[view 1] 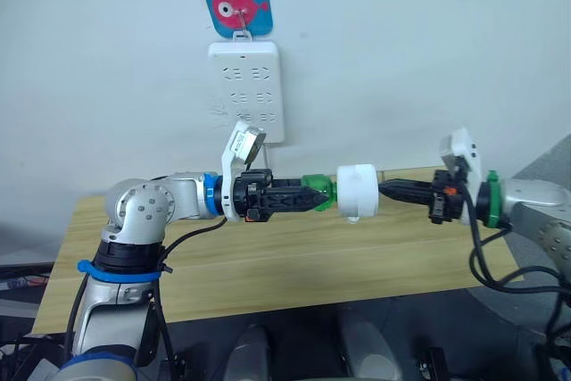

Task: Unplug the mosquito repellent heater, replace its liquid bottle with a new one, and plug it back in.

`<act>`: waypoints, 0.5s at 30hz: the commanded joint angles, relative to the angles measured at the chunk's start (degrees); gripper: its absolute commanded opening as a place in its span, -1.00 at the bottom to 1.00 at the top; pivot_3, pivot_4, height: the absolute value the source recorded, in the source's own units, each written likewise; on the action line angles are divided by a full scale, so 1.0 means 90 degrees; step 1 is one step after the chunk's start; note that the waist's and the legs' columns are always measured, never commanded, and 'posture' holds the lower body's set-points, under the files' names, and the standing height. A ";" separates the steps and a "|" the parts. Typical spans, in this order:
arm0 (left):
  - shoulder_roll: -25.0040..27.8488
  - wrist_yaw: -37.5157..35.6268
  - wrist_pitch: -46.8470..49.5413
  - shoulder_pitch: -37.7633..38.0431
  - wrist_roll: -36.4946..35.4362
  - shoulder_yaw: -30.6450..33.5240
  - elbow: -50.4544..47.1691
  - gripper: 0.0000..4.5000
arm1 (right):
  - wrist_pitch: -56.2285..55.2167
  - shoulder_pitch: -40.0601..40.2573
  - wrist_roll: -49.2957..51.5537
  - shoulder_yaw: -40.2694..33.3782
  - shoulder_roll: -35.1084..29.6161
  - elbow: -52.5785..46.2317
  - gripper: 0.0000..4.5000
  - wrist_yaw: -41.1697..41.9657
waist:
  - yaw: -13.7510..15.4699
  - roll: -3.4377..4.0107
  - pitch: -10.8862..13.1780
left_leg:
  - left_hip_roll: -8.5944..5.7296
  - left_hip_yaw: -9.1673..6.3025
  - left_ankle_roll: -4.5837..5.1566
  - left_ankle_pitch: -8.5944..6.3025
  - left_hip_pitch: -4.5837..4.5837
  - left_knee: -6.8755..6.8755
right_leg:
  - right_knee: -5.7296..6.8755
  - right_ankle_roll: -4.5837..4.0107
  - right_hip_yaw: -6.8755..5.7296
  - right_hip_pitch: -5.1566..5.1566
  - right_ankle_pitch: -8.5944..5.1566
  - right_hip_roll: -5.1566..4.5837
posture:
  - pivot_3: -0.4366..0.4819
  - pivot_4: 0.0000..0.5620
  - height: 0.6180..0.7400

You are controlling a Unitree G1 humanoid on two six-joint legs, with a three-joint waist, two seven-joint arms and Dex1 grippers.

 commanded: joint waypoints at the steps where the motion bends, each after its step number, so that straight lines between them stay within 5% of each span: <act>1: 0.0062 -0.0148 -0.0078 -0.0084 0.0016 0.0018 -0.0073 0.03 | 0.0086 -0.0252 0.0005 0.0036 0.0235 -0.0203 -1.00 0.0139 | 0.0018 0.0000 0.0000 | -0.0001 -0.0003 0.0000 0.0000 -0.0002 0.0001 | -0.0001 0.0000 -0.0002 0.0000 0.0000 -0.0001 | -0.50 -0.28 0.91; 15: -0.0170 0.0146 -0.0793 -0.0101 0.0828 -0.0005 0.0253 0.03 | 0.1682 -0.0035 0.3185 -0.0812 0.0755 -0.1967 -1.00 -0.1625 | 0.0006 0.0000 0.0000 | -0.0002 -0.0005 0.0008 -0.0004 -0.0001 0.0004 | 0.0003 0.0000 -0.0003 0.0002 0.0000 -0.0006 | -0.54 -0.27 0.91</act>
